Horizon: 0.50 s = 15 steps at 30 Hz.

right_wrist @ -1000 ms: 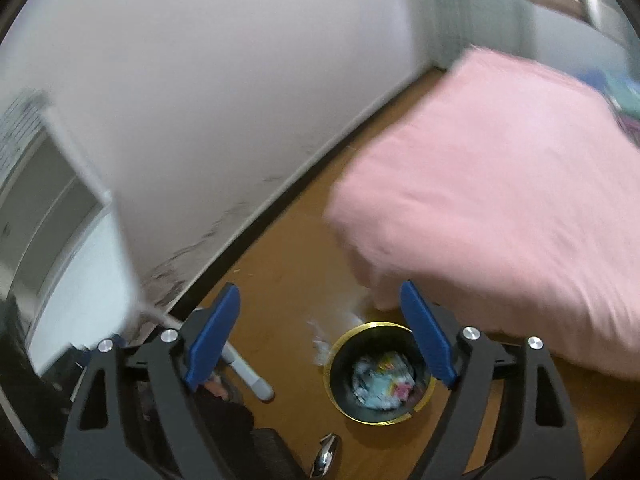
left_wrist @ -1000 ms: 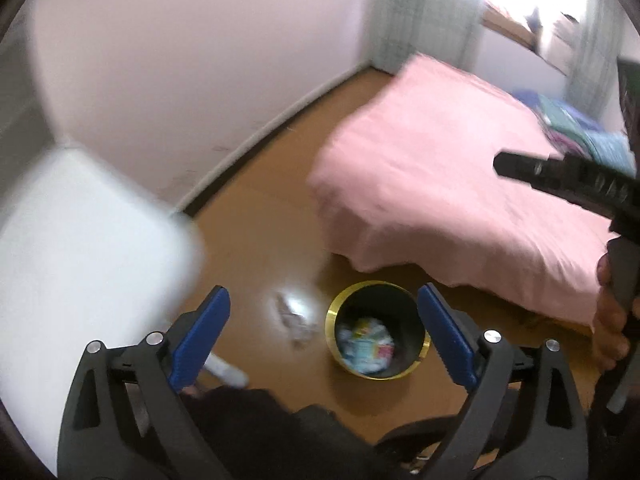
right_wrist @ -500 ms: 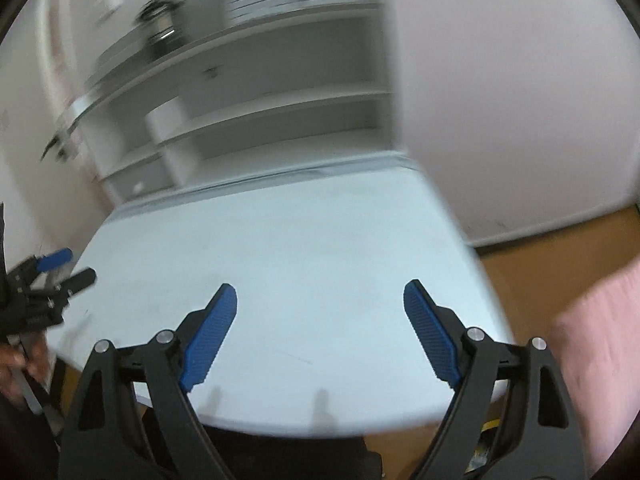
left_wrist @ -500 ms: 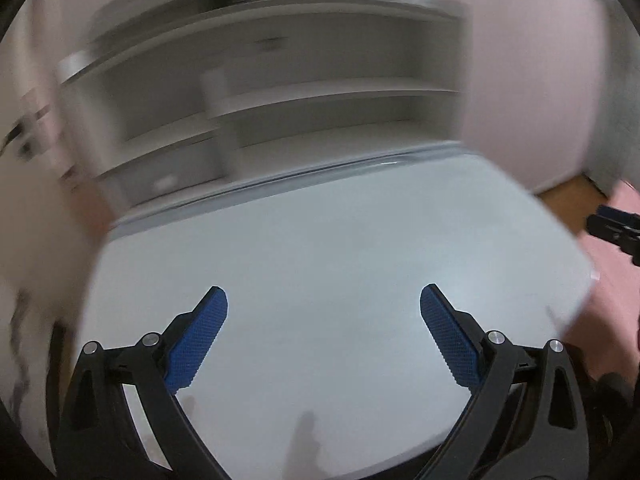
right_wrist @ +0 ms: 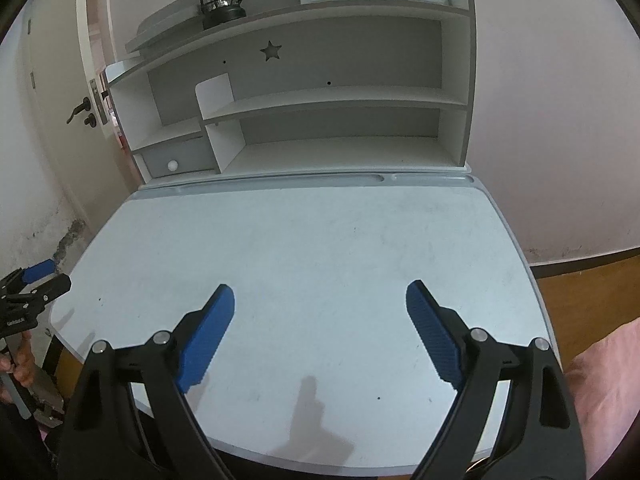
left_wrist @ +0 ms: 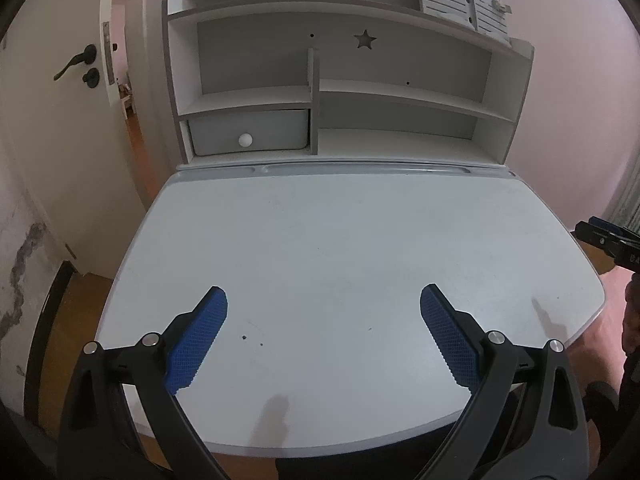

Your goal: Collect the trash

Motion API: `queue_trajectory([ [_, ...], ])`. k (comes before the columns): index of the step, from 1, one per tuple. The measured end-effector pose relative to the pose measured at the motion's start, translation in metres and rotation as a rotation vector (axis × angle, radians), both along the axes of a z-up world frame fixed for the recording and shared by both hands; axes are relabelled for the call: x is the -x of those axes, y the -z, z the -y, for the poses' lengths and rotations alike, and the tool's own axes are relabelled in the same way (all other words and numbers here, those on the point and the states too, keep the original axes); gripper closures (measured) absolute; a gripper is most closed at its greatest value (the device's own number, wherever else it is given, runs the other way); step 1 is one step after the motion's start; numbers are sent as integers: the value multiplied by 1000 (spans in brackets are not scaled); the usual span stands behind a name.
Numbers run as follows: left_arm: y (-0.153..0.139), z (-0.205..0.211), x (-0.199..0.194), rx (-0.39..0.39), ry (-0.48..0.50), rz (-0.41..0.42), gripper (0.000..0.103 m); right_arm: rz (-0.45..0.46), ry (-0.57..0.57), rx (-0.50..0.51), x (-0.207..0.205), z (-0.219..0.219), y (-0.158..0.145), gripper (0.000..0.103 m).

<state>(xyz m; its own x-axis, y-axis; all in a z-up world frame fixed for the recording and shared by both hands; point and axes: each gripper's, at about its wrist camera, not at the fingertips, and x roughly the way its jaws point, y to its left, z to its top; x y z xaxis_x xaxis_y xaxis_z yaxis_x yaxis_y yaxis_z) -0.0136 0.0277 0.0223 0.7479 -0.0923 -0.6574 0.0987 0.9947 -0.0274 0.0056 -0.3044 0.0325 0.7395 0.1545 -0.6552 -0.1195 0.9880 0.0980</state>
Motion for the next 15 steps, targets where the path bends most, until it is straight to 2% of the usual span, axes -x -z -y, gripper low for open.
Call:
queue_trajectory([
  [15,6,11,-3,2,12,6,9,8,-1,14,10,-5,-1,17],
])
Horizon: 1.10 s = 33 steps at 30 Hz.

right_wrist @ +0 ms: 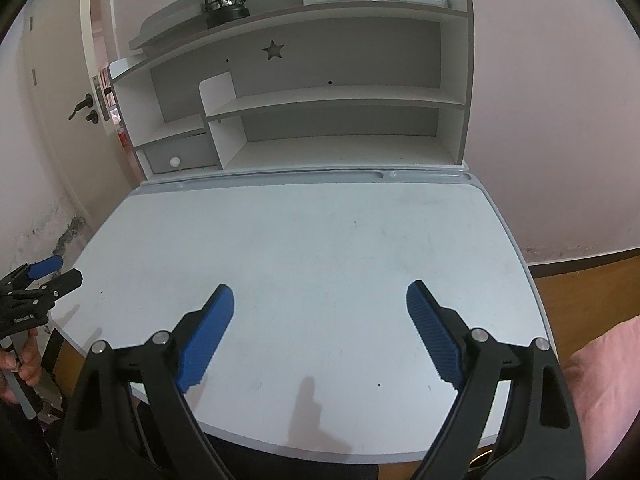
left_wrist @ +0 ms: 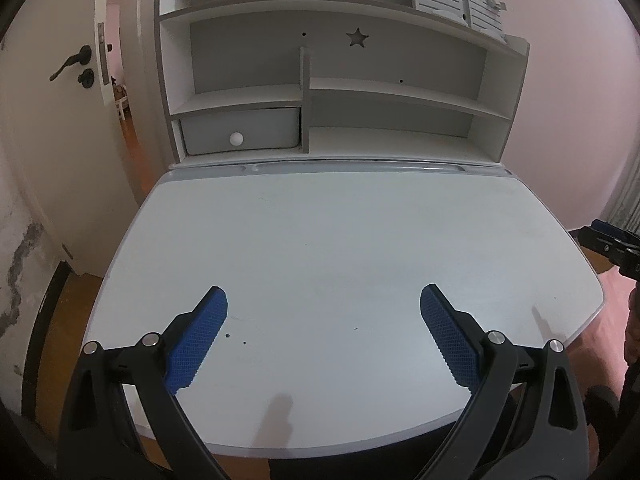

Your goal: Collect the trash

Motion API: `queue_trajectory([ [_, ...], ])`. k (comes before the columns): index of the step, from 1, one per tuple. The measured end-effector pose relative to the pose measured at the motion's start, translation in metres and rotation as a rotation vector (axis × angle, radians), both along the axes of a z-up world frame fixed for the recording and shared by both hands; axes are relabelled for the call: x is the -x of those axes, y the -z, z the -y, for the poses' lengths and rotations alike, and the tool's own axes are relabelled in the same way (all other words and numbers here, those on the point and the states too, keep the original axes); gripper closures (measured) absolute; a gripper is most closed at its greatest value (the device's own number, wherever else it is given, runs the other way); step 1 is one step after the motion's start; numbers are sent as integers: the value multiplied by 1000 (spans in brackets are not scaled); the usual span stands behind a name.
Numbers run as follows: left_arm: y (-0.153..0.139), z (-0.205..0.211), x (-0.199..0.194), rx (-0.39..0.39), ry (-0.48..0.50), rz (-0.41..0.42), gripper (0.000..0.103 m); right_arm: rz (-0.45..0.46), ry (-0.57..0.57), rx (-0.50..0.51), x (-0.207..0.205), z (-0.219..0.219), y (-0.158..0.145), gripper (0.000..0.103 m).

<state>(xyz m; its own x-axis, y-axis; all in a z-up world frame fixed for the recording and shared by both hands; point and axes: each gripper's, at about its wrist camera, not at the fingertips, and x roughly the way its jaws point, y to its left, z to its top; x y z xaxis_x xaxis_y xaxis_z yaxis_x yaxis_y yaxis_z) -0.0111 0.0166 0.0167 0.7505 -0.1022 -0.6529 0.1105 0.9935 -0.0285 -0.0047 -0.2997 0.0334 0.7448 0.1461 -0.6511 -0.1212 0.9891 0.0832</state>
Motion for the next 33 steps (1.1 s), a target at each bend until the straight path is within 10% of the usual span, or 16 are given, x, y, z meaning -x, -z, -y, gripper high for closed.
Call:
queue_trajectory([
  [33,4,10,1,-33,10,-3,9,1,2,7,-1,0,2,16],
])
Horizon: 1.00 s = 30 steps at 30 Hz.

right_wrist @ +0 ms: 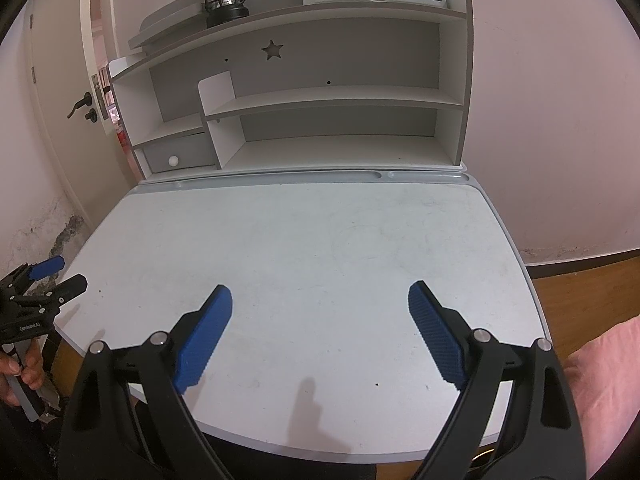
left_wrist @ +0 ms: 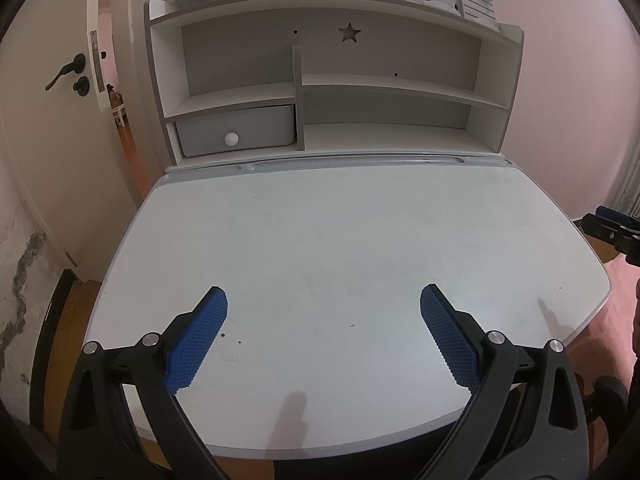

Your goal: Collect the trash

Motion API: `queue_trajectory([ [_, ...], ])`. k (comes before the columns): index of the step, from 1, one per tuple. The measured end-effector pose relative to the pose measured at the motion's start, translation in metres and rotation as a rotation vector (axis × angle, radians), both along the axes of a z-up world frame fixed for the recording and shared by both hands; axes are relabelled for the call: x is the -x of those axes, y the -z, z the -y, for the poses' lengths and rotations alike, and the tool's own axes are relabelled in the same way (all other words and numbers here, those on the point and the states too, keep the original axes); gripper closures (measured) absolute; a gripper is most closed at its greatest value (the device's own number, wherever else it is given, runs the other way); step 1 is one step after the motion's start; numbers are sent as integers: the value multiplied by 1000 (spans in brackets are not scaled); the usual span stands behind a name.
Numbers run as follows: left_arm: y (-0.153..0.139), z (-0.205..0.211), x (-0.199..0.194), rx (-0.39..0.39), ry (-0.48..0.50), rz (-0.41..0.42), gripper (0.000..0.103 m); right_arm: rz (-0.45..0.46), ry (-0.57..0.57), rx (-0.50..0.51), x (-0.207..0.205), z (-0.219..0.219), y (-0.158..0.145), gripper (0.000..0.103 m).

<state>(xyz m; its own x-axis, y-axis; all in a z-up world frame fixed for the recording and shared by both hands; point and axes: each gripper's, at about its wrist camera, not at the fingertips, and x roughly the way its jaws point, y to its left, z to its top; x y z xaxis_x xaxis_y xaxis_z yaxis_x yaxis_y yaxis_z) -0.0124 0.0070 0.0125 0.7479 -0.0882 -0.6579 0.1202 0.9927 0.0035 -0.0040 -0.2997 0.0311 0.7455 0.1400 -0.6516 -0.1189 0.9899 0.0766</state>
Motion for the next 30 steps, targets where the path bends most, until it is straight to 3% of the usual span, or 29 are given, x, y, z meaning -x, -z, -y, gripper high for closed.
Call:
queue_trajectory([
  [30,2,2,2,-4,-7,-5,9,-2,-7,7,1,1,1,16],
])
